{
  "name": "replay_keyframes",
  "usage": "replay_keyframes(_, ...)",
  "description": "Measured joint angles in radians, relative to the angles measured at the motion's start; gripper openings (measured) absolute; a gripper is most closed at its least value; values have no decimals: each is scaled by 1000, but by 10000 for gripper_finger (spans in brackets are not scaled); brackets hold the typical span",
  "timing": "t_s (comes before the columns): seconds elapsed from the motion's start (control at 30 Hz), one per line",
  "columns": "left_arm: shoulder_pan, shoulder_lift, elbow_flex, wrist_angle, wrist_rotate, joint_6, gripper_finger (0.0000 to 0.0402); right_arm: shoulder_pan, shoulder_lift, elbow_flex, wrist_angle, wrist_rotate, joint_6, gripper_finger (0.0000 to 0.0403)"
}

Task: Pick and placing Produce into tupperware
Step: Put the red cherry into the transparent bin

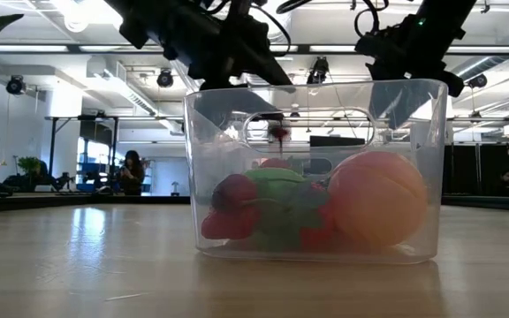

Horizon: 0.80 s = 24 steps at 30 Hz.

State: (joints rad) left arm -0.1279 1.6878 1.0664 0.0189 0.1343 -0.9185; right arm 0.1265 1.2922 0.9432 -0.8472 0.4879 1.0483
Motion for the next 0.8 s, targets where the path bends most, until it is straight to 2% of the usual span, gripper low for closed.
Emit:
replay_keyframes(0.1, -1, -1, 0, 0, -31, -46, 143, 0, 0, 0, -1, -25, 0, 233)
replay_keyframes(0.27, 3, -19, 1, -2, -37, -34, 170, 0, 0, 0, 0, -51, 3, 233)
replay_keyframes(0.33, 5, -41, 1, -3, -38, 34, 172, 0, 0, 0, -1, -51, 10, 233)
replay_keyframes(0.5, 23, -116, 1, -26, -65, 317, 173, 0, 0, -1, 0, -50, 14, 233)
replay_keyframes(0.67, 66, -169, 2, -143, -176, 358, 173, 0, 0, -1, -2, -45, 15, 233)
replay_keyframes(0.8, 106, -200, 1, -227, -197, 387, 173, 0, 0, -3, -9, -42, 6, 233)
